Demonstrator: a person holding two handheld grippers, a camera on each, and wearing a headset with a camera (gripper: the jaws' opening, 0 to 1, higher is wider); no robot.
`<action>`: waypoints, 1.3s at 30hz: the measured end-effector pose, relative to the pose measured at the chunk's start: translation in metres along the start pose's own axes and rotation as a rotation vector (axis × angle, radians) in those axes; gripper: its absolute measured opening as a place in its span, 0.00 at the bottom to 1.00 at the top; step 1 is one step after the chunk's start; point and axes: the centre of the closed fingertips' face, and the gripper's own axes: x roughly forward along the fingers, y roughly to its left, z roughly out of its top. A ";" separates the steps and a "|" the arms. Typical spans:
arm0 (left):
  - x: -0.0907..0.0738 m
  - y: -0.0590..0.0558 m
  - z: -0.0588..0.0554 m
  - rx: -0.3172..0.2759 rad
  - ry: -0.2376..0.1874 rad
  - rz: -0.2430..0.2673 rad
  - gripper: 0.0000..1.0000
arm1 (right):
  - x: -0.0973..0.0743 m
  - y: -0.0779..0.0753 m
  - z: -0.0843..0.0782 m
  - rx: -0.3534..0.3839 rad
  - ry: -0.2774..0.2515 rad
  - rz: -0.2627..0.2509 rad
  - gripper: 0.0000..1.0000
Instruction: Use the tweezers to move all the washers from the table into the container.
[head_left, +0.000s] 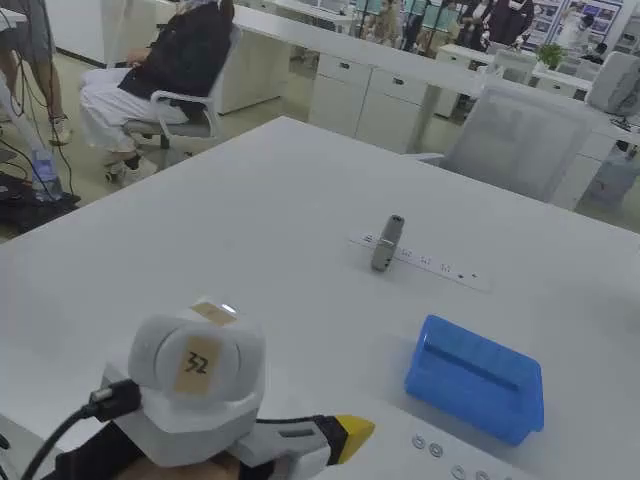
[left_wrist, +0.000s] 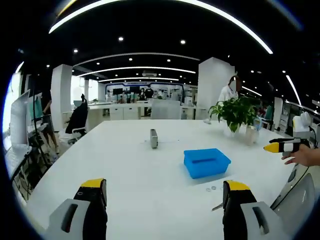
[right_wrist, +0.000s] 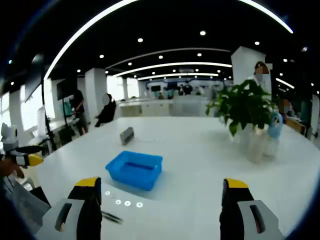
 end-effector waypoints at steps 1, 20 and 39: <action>0.000 0.000 -0.002 0.007 0.012 -0.001 0.99 | -0.001 -0.001 -0.001 -0.003 0.002 -0.004 0.99; 0.011 -0.002 -0.007 0.052 0.059 -0.020 0.99 | -0.001 0.012 -0.019 0.004 0.044 0.004 0.99; 0.010 0.003 -0.010 0.034 0.096 -0.041 0.99 | -0.003 0.017 -0.019 -0.024 0.083 -0.006 0.99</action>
